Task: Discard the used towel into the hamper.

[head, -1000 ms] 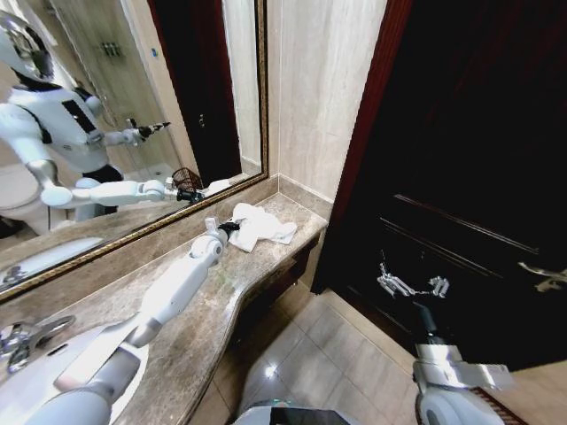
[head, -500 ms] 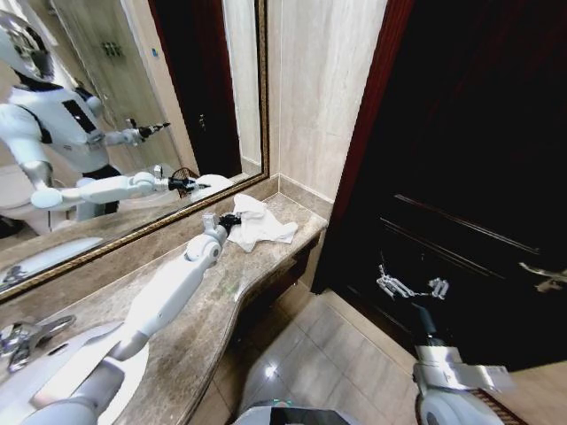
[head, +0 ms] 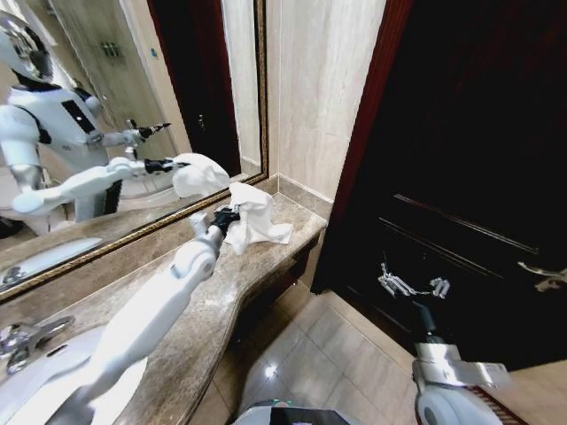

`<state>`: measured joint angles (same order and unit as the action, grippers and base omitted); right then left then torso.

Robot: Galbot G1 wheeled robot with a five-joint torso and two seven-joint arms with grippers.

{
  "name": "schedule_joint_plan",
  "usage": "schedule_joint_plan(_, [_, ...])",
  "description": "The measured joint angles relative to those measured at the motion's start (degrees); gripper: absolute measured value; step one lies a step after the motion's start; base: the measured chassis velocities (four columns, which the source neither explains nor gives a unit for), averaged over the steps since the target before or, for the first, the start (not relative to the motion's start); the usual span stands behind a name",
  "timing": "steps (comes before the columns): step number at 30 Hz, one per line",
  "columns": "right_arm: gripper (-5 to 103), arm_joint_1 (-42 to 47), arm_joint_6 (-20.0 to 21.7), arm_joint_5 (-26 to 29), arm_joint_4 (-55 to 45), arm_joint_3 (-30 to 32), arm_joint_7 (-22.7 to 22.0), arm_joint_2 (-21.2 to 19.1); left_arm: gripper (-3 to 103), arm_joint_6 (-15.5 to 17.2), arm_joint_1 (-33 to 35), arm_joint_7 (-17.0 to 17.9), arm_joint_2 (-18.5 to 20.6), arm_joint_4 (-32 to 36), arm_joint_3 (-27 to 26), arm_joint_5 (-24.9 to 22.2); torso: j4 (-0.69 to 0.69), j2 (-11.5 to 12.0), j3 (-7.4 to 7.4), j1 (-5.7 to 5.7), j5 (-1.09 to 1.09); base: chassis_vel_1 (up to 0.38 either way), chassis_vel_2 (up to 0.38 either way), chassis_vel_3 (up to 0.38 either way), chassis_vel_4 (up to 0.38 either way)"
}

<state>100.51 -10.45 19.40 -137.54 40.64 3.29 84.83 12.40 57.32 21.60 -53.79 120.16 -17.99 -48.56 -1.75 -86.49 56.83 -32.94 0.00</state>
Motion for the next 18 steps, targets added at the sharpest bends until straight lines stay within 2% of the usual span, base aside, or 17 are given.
schedule_joint_plan(1, [100,-0.52,0.13,0.50,0.26,0.11,-0.02,0.23,2,0.07,3.31,-0.01,-0.96,2.21,-1.99,0.45,0.00,0.00,0.00,0.00,0.00,0.000,0.000,0.000,0.000])
schedule_joint_plan(2, [100,-1.56,0.60,1.82,0.66,0.60,-0.29,0.56,2,-0.03,10.97,-0.89,-3.22,7.08,-6.05,1.74,-0.02,0.00,0.00,0.00,-0.01,0.000,0.000,0.000,0.000])
schedule_joint_plan(3, [100,-2.11,0.93,2.70,0.91,0.85,-0.61,0.73,2,-0.32,14.81,-1.78,-4.44,9.46,-8.07,2.47,-0.05,0.00,0.00,0.01,-0.01,0.000,0.000,0.000,0.000])
schedule_joint_plan(4, [100,-2.11,0.93,2.70,0.91,0.85,-0.61,0.73,2,-0.32,14.81,-1.78,-4.44,9.46,-8.07,2.47,-0.05,0.00,0.00,0.01,-0.01,0.000,0.000,0.000,0.000])
schedule_joint_plan(6, [100,-2.81,1.15,3.77,1.34,1.03,-0.96,1.06,2,-2.21,22.20,-4.45,-7.44,13.09,-12.53,5.54,-0.04,-0.01,-0.01,0.01,0.01,0.000,0.000,0.000,0.000])
schedule_joint_plan(7, [100,-2.81,1.15,3.77,1.34,1.03,-0.96,1.06,2,-2.21,22.20,-4.45,-7.44,13.09,-12.53,5.54,-0.04,-0.01,-0.01,0.01,0.01,0.000,0.000,0.000,0.000])
schedule_joint_plan(8, [100,-2.89,1.14,3.83,1.48,0.88,-0.94,1.31,2,-3.84,25.61,-6.29,-9.12,14.13,-14.64,7.94,-0.02,-0.01,-0.01,0.02,0.01,0.000,0.000,0.000,0.000])
schedule_joint_plan(11, [100,-2.89,0.97,3.80,1.55,0.29,-0.84,1.74,2,-5.89,30.03,-9.05,-12.12,15.32,-17.04,11.33,-0.01,0.00,0.00,0.01,0.01,0.000,0.000,0.000,0.000])
schedule_joint_plan(16, [100,-2.97,0.89,3.81,1.56,0.13,-0.78,1.43,2,-7.12,31.69,-10.55,-14.71,15.58,-17.22,13.31,-0.01,0.00,0.00,0.00,0.00,0.000,0.000,0.000,0.000])
schedule_joint_plan(18, [100,-2.93,0.76,3.95,1.54,0.17,-0.78,1.05,2,-9.76,32.00,-12.34,-15.98,14.99,-16.60,13.85,-0.01,0.00,0.00,0.00,0.01,0.000,0.000,0.000,0.000])
